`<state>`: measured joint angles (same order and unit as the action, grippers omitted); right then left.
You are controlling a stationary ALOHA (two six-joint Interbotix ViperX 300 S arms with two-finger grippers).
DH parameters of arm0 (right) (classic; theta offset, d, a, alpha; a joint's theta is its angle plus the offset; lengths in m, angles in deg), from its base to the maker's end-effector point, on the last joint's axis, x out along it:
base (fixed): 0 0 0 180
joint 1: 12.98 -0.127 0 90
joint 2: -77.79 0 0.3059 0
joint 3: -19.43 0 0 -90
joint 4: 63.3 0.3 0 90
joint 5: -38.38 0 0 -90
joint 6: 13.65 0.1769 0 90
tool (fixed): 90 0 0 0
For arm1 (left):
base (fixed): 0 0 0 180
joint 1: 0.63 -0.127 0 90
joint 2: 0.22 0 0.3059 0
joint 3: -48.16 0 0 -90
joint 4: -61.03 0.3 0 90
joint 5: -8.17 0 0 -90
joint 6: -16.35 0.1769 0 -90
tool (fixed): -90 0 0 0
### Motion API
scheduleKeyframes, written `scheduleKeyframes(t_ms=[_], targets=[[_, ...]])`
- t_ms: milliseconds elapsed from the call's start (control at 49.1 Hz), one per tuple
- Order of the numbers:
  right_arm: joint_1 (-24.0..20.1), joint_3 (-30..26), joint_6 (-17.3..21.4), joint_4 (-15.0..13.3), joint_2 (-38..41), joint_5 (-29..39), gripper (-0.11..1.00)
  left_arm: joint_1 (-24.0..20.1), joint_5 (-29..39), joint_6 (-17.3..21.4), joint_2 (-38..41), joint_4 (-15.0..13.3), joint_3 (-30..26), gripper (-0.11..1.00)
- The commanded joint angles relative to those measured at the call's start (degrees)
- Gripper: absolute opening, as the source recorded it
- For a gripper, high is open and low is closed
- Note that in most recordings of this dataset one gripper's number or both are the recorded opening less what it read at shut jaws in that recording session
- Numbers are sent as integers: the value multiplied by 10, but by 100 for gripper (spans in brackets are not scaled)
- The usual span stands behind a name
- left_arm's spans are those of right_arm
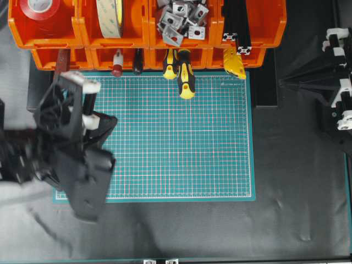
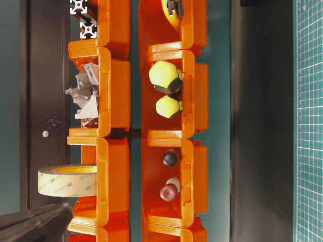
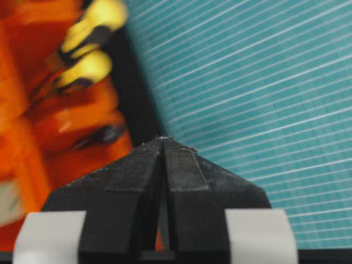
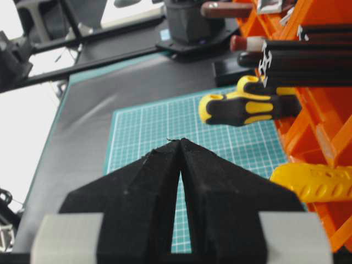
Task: Pick red screwdriver from container rack with left arm.
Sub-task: 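Move the left gripper toward the red-handled screwdriver in the rack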
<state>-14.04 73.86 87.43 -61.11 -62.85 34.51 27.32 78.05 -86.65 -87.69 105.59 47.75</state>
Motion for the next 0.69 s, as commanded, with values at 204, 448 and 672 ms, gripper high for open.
scheduleKeyframes(t_ms=[204, 448, 672], targets=[[-5, -19, -2, 1, 2, 9, 1, 13, -25, -120, 22, 118, 95, 0], [-10, -12, -1, 1, 1, 32, 1, -12, -43, -108, 10, 118, 138, 0], [-12, -11, -5, 0, -1, 40, 1, -48, -80, -108, 6, 118, 134, 0]])
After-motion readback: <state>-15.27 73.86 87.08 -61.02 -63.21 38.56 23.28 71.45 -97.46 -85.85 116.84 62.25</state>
